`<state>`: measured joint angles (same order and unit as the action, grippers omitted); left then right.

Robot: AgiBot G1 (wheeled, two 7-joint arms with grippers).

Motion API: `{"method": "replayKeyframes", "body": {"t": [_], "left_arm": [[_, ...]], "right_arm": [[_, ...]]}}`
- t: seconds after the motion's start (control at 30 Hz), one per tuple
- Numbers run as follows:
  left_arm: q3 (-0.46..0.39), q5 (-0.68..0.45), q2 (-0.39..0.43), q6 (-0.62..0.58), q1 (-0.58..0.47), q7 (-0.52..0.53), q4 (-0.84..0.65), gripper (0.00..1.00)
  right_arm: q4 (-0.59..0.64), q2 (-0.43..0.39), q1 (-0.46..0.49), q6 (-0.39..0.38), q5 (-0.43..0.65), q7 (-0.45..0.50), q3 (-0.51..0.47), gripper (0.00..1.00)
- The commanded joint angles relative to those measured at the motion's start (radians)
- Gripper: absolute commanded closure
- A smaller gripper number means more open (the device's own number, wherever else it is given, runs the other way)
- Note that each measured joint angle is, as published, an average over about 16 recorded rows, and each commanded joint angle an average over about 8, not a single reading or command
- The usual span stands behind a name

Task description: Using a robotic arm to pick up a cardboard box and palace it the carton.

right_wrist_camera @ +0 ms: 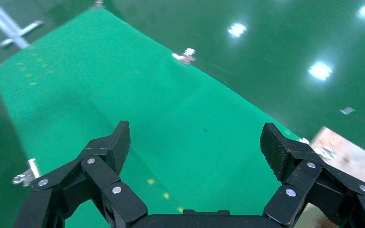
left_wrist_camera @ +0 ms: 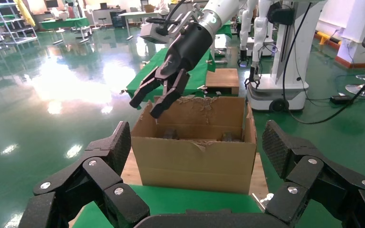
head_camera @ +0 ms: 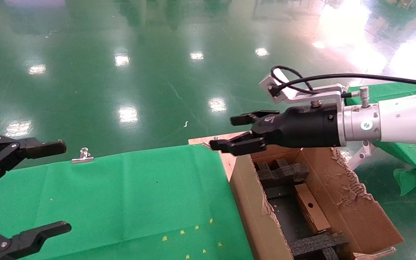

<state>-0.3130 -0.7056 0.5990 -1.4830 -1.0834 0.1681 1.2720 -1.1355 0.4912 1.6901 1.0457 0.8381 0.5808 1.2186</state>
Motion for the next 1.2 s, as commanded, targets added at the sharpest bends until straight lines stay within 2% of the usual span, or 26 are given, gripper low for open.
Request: {"method": "replayKeyframes", "body": {"t": [0.03, 1.2], "left_arm": [[0.000, 0.000, 0.000, 0.000, 0.000, 0.000, 0.000, 0.00], [-0.001, 0.001, 0.000, 0.000, 0.000, -0.001, 0.000, 0.00]], "right_arm": [[-0.007, 0.006, -0.031, 0.023, -0.005, -0.020, -0.047, 0.00], [-0.136, 0.110, -0.565, 0.413, -0.099, -0.361, -0.862, 0.00]]}}
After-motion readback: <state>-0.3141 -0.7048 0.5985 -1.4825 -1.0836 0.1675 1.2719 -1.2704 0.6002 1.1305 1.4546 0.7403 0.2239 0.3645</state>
